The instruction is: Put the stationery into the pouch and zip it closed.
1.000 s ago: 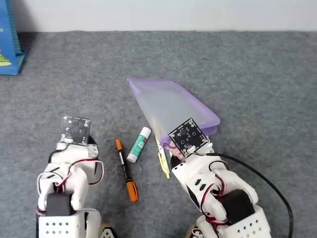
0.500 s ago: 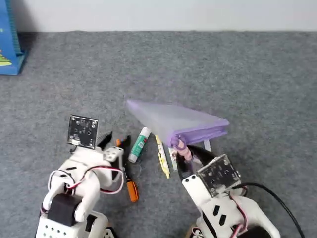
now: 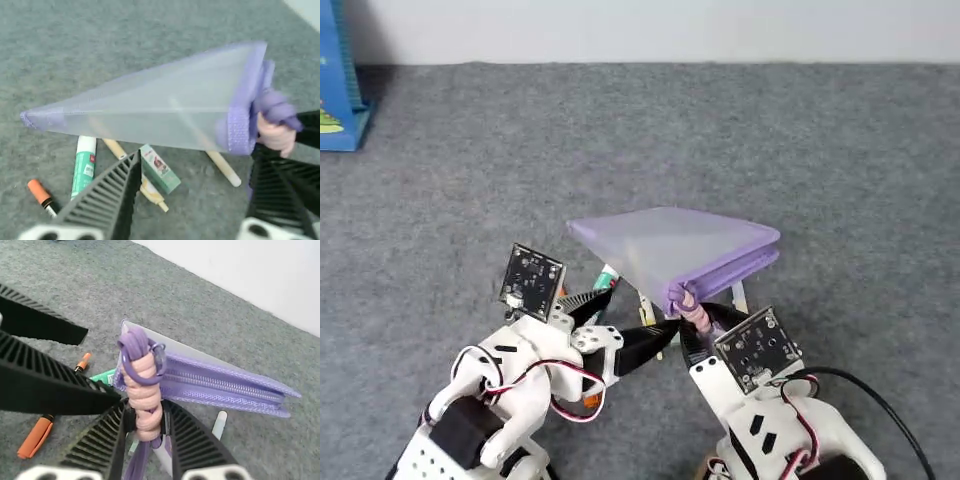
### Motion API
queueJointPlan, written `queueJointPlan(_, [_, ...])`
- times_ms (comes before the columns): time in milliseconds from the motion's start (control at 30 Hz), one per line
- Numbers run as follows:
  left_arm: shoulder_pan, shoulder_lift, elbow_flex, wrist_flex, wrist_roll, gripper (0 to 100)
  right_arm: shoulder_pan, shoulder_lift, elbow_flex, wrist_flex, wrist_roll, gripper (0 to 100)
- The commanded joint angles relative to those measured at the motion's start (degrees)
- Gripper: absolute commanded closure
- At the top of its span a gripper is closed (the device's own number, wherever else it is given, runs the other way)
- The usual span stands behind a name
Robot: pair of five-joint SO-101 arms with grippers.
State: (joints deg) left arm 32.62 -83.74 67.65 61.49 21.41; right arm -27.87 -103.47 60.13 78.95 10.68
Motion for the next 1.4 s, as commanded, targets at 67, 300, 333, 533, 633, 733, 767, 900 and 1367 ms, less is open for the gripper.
queueJointPlan(67, [0.9,-0.5,-3.6,-2.3,0.8,67,-0.3,0.2,-0.9,0.3,-0.5,99.1])
queueJointPlan(300, [0.3,-0.6,-4.3,-2.5,0.9,67,-0.6,0.2,-0.8,0.3,-0.5,99.1])
queueJointPlan(333, [-0.3,-0.8,-4.4,-2.5,0.9,67,-0.6,0.2,-0.7,0.3,-0.5,99.1])
queueJointPlan(533, [-0.5,-11.3,-4.4,0.3,0.9,67,-0.4,0.2,-0.5,0.3,-0.4,99.1])
queueJointPlan(633, [-0.8,-17.5,-1.5,0.3,0.9,67,-0.6,0.2,-0.5,0.3,-0.5,99.1])
queueJointPlan(733, [-0.6,-20.9,3.3,0.0,0.7,67,-0.7,0.2,-0.5,0.3,-0.5,99.1])
queueJointPlan(767, [-0.6,-20.7,4.4,-0.1,0.6,67,-0.7,0.2,-0.6,0.3,-0.5,99.1])
queueJointPlan(900, [-0.6,-19.6,4.6,-0.1,0.6,67,-0.7,0.2,-0.7,0.3,-0.5,99.1])
queueJointPlan(1367, [-0.5,-19.4,5.0,-0.1,0.6,67,-0.7,-0.4,-2.3,0.3,-0.6,99.1])
